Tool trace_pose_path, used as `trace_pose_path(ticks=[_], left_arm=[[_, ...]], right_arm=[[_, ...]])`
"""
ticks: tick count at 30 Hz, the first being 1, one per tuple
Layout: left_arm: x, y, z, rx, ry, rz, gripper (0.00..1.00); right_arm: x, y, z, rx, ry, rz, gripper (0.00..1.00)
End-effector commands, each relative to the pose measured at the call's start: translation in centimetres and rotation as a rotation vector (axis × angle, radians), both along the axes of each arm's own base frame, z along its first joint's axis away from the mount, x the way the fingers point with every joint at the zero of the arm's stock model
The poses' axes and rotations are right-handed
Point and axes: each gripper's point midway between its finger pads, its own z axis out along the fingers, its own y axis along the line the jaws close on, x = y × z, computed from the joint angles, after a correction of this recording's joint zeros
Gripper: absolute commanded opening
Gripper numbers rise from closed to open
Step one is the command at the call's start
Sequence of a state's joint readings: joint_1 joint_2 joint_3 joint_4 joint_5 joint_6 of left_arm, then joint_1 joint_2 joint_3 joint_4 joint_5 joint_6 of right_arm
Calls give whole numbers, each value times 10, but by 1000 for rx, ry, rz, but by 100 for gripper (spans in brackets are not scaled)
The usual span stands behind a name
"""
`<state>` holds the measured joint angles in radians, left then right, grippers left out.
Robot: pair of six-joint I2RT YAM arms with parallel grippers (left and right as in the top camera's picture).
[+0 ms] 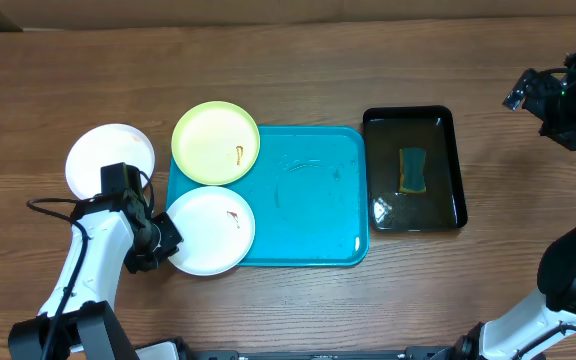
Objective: Clean dirty plates on tray and stack at the side
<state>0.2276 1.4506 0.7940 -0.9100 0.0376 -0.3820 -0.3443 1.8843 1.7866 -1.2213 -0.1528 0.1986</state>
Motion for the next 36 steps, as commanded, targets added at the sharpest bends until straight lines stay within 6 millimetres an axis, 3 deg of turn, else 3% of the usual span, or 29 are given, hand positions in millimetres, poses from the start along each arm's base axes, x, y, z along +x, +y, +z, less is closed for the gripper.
trace_pose_path(ticks=[1, 5, 8, 18, 30, 36], left_arm=[[0, -4, -2, -15, -4, -29, 22], [-6, -8, -4, -20, 17, -40, 19], [-7, -12, -7, -20, 21, -59, 8], [-4, -39, -7, -34, 17, -172, 4], [33, -121, 2, -214, -173, -352, 4], [67, -164, 15, -224, -362, -460, 4]], right_arm=[[2, -1, 7, -9, -22, -4, 100], [2, -1, 7, -9, -22, -4, 100], [2, -1, 7, -9, -22, -4, 100], [2, -1, 7, -9, -22, -4, 100], [2, -1, 7, -9, -22, -4, 100], [2, -1, 7, -9, -22, -4, 100]])
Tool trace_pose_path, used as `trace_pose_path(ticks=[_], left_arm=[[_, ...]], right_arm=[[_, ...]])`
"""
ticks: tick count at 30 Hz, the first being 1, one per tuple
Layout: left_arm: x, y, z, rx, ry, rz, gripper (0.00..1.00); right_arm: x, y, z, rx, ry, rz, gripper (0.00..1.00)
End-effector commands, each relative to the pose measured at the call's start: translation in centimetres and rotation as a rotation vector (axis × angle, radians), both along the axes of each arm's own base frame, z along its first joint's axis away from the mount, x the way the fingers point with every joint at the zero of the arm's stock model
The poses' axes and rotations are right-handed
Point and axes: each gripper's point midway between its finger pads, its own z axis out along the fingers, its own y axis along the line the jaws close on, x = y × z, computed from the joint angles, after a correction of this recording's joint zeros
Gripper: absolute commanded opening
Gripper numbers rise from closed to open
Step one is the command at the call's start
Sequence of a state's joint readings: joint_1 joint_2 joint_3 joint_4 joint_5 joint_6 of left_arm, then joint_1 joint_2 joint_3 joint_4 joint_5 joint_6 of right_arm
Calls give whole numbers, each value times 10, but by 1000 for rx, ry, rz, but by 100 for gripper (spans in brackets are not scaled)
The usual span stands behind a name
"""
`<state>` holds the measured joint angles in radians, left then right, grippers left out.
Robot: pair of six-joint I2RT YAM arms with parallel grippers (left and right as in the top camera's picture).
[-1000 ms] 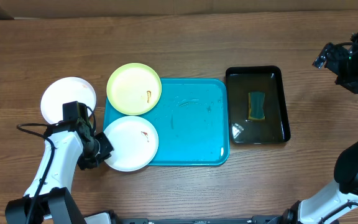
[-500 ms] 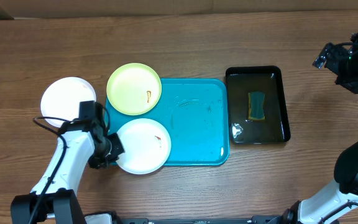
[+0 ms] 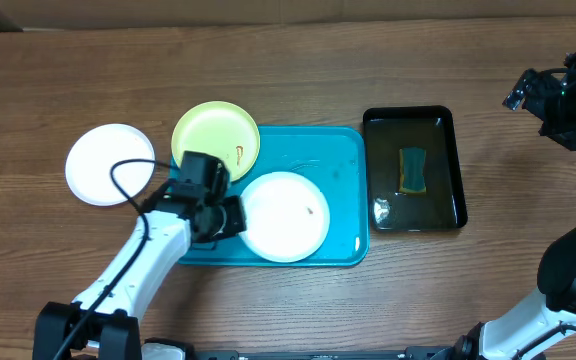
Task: Clean dirty plates on tray and stack at the side
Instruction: 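Grasp the rim of the white plate on the tray with the left gripper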
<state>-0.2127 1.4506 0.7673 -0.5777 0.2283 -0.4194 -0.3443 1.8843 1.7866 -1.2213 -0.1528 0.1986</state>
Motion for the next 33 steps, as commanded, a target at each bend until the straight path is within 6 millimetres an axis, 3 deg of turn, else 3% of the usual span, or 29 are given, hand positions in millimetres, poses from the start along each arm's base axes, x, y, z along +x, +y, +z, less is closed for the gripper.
trace_pose_path(ticks=[1, 7, 16, 29, 31, 33], left_arm=[[13, -26, 7, -29, -87, -42, 4], [35, -21, 13, 92, -215, -29, 4], [50, -24, 21, 84, -285, -25, 4], [50, -28, 22, 68, -286, -38, 6], [49, -27, 21, 68, -284, -38, 11], [49, -28, 22, 75, -291, -57, 30]], right_arm=[[2, -1, 7, -9, -22, -4, 100], [2, -1, 7, -9, -22, -4, 100], [2, -1, 7, -9, -22, -4, 100], [2, -1, 7, -9, -22, -4, 100], [2, -1, 7, -9, -22, -4, 100], [2, -1, 7, -9, -22, -4, 100]])
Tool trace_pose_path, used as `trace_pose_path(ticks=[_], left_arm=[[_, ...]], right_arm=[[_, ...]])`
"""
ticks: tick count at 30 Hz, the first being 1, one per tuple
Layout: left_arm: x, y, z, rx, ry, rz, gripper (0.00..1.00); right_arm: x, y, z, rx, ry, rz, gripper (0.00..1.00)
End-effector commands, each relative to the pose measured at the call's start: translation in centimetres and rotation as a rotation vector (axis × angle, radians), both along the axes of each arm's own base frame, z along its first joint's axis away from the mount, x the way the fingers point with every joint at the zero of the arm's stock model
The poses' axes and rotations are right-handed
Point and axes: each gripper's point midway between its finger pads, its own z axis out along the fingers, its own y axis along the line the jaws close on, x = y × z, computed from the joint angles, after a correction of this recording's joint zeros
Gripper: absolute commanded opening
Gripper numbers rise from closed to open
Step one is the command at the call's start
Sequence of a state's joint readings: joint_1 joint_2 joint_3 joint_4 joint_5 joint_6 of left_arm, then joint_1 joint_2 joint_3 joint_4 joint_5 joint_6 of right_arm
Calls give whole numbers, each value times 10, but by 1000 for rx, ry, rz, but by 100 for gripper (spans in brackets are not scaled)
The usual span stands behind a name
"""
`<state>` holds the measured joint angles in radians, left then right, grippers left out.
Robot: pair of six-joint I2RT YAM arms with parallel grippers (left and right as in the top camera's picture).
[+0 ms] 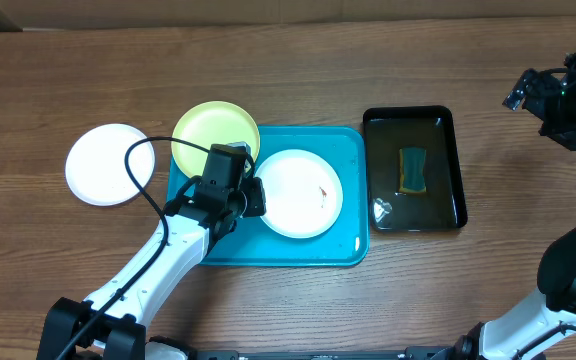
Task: Clean dirty plates on tray and stack at the side
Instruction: 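Grasp the rim of the white plate on the tray with the left gripper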
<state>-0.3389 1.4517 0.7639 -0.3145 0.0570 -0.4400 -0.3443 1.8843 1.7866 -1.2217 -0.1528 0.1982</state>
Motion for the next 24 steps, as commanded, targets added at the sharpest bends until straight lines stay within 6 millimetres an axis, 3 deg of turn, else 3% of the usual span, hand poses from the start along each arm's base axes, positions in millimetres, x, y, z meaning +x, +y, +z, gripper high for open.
trace_pose_path(ticks=[1, 11, 16, 19, 24], left_arm=[[0, -2, 0, 14, -11, -36, 33], [-2, -1, -3, 37, -6, -67, 36], [-3, -9, -27, 12, 53, -88, 36], [-2, -20, -34, -34, 70, -117, 33], [-1, -18, -37, -25, 74, -111, 25]], right_arm=[[2, -1, 8, -9, -22, -4, 100], [2, -1, 8, -9, -22, -4, 100], [2, -1, 8, -9, -22, -4, 100], [2, -1, 8, -9, -22, -4, 100], [2, -1, 8, -9, -22, -4, 100]])
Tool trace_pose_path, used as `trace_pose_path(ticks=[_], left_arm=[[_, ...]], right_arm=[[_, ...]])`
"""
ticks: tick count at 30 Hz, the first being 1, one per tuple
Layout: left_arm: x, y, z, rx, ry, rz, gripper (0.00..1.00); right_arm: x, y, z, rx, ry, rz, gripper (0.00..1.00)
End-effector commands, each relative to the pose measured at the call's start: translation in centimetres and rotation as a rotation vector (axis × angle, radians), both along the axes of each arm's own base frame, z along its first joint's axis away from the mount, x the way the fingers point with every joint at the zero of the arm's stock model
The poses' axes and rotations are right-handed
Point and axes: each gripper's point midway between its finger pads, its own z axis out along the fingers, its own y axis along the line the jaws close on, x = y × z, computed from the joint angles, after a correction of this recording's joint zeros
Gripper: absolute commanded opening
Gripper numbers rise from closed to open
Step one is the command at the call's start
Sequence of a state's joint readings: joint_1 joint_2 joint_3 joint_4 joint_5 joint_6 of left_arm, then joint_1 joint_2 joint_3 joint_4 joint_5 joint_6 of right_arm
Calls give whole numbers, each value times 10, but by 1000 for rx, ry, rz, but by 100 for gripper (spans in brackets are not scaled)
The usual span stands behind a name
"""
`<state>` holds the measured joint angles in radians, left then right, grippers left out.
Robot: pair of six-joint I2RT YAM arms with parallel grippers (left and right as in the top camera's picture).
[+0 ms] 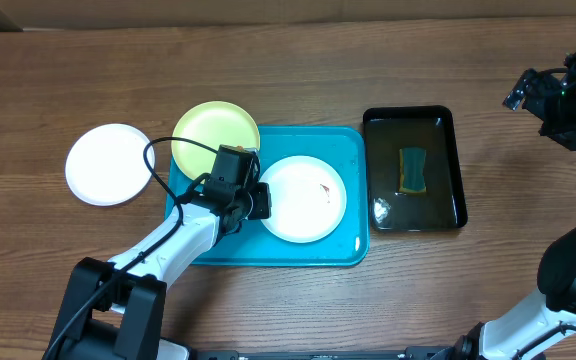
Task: Clean dirty plates on tray and stack at the side
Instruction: 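Grasp the rim of the white plate on the tray with the left gripper, then reach the right gripper into the black tray and grasp the sponge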
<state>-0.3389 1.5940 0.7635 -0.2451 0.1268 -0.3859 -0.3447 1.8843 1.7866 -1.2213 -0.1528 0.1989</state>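
A dirty white plate (303,205) with a small red smear lies flat on the right half of the blue tray (308,145). My left gripper (256,199) is at the plate's left rim and looks shut on it. A yellow-green plate (208,138) overlaps the tray's far left corner, just behind my left wrist. A clean white plate (109,164) rests on the table left of the tray. My right gripper (553,100) hangs far off at the right edge, its fingers too small to read.
A black basin (453,165) of water stands right of the tray with a green-and-yellow sponge (413,169) in it. The left arm's cable loops over the tray's left edge. Wooden table surrounds everything.
The white plate and my left gripper have shifted slightly to the right on the tray. The left arm's elbow has swung nearer the front. The right arm has not moved.
First the dirty white plate hung over the tray's near left corner with my left gripper at its left rim. Then it lay at the tray's front middle, later on the tray's right half, and now a touch further right. The other plates stayed put.
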Motion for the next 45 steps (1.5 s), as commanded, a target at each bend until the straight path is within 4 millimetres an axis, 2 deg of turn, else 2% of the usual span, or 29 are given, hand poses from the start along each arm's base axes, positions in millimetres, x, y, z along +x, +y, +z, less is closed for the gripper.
trace_pose_path(ticks=[1, 4, 7, 12, 15, 17, 19, 24, 25, 27, 29, 37, 41, 45], left_arm=[[-2, -6, 0, -17, 2, -31, 22], [-6, -7, -3, -7, 19, -38, 18], [-7, -8, -6, -4, 27, -40, 18], [-7, -7, -17, 2, 46, -39, 24], [-5, -8, -16, 2, 46, -39, 21], [-4, -8, -13, 5, 50, -39, 14], [-2, -8, -11, 13, 51, -40, 10], [5, 11, -7, 127, 35, -7, 10], [6, 14, -7, 145, 29, -1, 10], [7, 15, -7, 154, 24, -2, 12], [7, 15, -7, 154, 24, -3, 14], [8, 17, -6, 163, 24, 1, 17], [6, 17, -7, 166, 32, 1, 18], [6, 17, -7, 164, 33, -1, 20]], right_arm=[[2, -1, 7, -9, -22, -3, 100], [2, -1, 7, -9, -22, -3, 100], [2, -1, 7, -9, -22, -3, 100], [3, -1, 8, -7, -25, -7, 100], [10, 4, 11, 24, -58, 0, 100], [8, 20, 12, 110, -62, 27, 100], [-14, 38, 8, 197, 26, 35, 100], [-20, 60, 13, 319, 34, 68, 100], [-21, 63, 13, 320, 40, 86, 99], [-25, 74, 13, 313, 53, 146, 88], [-30, 87, 10, 293, 87, 191, 84], [-51, 141, -11, 70, 256, 361, 78], [-64, 155, -31, -67, 341, 330, 78], [-61, 164, -54, -162, 327, 341, 78]])
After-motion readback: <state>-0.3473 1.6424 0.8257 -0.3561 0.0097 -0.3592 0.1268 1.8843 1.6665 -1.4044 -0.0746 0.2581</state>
